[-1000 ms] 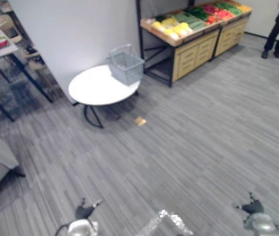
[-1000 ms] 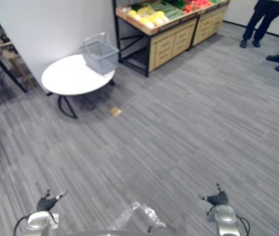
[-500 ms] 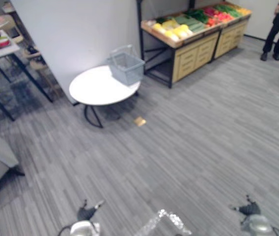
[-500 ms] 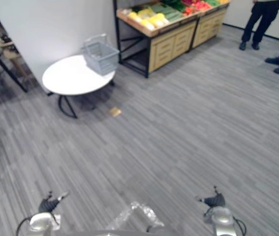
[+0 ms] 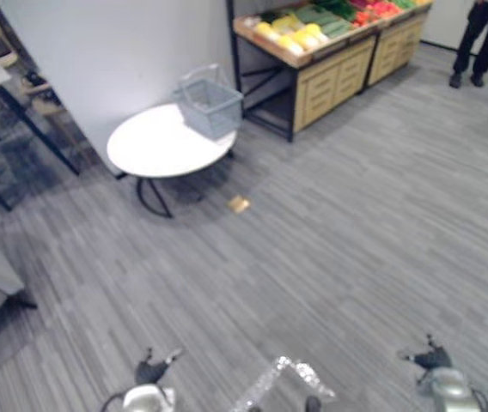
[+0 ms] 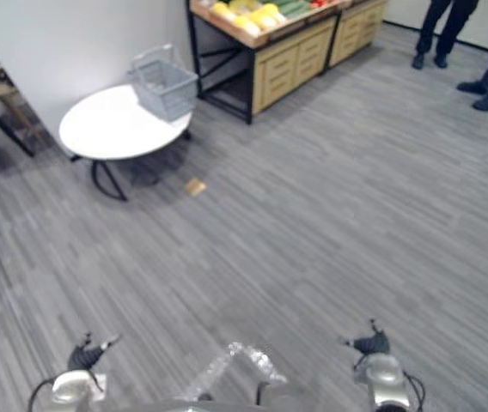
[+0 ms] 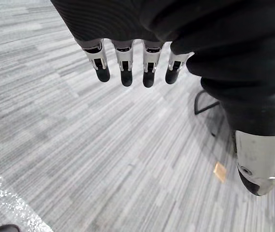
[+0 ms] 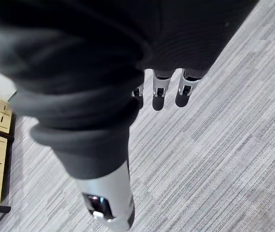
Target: Pick vegetable in the basket
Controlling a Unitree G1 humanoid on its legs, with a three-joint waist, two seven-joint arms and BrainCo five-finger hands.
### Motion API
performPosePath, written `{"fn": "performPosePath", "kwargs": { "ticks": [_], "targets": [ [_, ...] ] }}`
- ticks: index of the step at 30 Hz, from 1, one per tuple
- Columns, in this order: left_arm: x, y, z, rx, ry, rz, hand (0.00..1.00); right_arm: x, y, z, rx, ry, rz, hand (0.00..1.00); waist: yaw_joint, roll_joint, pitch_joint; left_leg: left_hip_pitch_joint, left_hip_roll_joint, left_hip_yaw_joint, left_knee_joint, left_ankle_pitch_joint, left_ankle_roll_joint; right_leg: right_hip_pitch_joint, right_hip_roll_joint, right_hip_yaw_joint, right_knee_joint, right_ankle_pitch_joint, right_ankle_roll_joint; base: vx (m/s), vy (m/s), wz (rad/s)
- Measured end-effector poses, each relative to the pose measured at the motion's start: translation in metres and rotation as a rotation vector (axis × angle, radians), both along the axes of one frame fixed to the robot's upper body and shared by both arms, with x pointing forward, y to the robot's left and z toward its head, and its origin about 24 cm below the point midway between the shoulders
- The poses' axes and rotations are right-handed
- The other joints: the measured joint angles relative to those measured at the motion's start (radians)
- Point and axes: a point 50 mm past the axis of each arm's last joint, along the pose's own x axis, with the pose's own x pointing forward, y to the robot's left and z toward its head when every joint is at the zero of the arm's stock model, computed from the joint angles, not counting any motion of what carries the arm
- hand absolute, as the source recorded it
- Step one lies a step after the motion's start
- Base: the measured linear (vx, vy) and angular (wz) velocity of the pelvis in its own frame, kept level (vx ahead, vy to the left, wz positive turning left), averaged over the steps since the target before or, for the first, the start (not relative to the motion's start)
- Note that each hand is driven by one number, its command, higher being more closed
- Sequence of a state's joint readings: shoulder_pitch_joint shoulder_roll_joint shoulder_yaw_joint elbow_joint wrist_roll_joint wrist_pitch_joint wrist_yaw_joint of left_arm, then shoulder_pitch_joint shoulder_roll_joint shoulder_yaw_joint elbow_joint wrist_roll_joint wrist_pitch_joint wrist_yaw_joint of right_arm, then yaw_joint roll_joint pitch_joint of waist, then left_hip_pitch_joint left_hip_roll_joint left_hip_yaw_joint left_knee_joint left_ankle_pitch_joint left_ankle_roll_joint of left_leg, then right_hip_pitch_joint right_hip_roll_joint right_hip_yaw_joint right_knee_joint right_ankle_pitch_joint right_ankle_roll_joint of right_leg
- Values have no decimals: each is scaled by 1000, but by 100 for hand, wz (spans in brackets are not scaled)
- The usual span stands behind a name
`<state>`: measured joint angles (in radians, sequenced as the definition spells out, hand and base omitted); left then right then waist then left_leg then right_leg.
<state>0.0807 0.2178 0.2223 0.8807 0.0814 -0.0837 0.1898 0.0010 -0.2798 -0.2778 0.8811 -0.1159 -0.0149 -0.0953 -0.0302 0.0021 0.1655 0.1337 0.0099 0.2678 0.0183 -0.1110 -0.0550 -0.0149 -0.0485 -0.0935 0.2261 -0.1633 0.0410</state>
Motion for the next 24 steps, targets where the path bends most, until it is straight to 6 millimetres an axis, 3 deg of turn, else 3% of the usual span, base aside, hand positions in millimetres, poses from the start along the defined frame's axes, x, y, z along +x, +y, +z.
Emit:
{"fn": "performPosePath", "kwargs": {
  "ticks": [3,4,5,6,7,8,9,12,14,15,16,17,18,19,20,21,22,23,24],
  "targets": [
    [2,2,1,1,-8,8,0,-1,4,-2,11,1,-12,0,-13,3,10,-94,45,5,192,-110,-31,-34,4,-15,74,-64,-15,-31,-102,4],
    [-4,4,0,3,2,23,0,-3,4,-3,9,5,-7,0,-13,11,21,-154,103,15,367,-164,-89,-26,30,-16,72,-76,-35,17,-115,-2],
    [-3,6,2,6,-4,28,0,-1,5,-2,8,0,-7,0,-13,28,31,-192,131,21,474,-157,-82,-12,38,-18,75,-79,-41,47,-133,-10],
    [-1,6,4,8,-20,31,0,-2,2,1,-2,-14,-13,0,-8,25,71,-284,195,28,714,-101,-45,14,53,-15,86,-92,-53,69,-95,-15],
    [0,6,5,10,-28,29,0,-3,1,2,-6,-25,-19,0,6,22,86,-331,219,30,809,-75,-30,26,55,-8,93,-100,-61,155,-59,-24],
    [-1,6,5,12,-29,25,0,0,-1,7,-10,-59,-35,0,10,25,95,-409,239,27,921,-77,-35,46,47,2,97,-117,-64,175,-8,-22],
    [-2,6,5,12,-27,25,0,2,-3,10,-15,-73,-35,0,12,23,96,-432,237,30,912,-83,-41,46,41,11,94,-120,-63,249,34,-32],
    [-5,8,5,18,-25,31,0,22,-13,25,-35,-141,-38,0,28,24,101,-472,180,71,604,-68,-50,57,0,53,52,-126,-52,297,98,-31],
    [-5,9,6,19,-28,34,0,33,-21,36,-61,-180,-33,0,32,33,99,-473,154,120,317,12,-66,75,-8,59,-6,-128,-47,339,143,-12],
    [-6,10,6,20,-27,38,0,42,-26,46,-89,-218,-24,0,44,46,95,-477,154,159,186,72,-50,87,-7,66,-29,-137,-19,485,245,-30],
    [-10,9,4,18,-18,40,0,50,-30,56,-119,-254,-21,0,59,53,92,-475,158,175,155,94,-37,98,-6,80,-23,-171,7,524,278,-38],
    [-13,10,3,19,-10,43,0,55,-30,60,-125,-274,-14,0,64,50,93,-475,159,170,178,123,1,107,-15,90,-4,-196,21,563,299,-39],
    [-21,13,2,20,6,64,0,62,-25,65,-129,-303,16,0,76,7,82,-482,128,175,267,112,63,108,-71,100,63,-252,60,586,253,-25],
    [-24,11,0,13,14,70,0,67,-20,68,-131,-328,41,0,77,-36,79,-481,101,191,351,29,104,88,-116,100,183,-278,95,599,233,-7],
    [-25,8,-2,4,17,71,0,70,-18,72,-133,-353,48,0,75,-43,78,-475,93,190,395,0,119,72,-131,101,270,-270,109,664,227,20],
    [-26,4,-3,-7,21,71,0,73,-14,74,-131,-375,50,0,70,-59,82,-436,71,184,447,-68,132,30,-159,109,477,-213,189,698,229,46],
    [-25,4,-3,-6,18,69,0,76,-8,75,-127,-390,61,0,61,-66,83,-378,47,156,459,-123,132,-32,-162,139,685,-53,235,827,236,55],
    [-24,5,-2,-2,13,66,0,79,-5,76,-126,-394,72,0,56,-64,84,-346,41,135,454,-143,132,-62,-154,149,775,13,251,768,142,61],
    [-21,6,1,7,-1,57,0,84,2,78,-131,-400,109,0,56,-54,89,-275,41,113,435,-168,124,-120,-136,148,901,0,225,727,58,58]
  ]
}}
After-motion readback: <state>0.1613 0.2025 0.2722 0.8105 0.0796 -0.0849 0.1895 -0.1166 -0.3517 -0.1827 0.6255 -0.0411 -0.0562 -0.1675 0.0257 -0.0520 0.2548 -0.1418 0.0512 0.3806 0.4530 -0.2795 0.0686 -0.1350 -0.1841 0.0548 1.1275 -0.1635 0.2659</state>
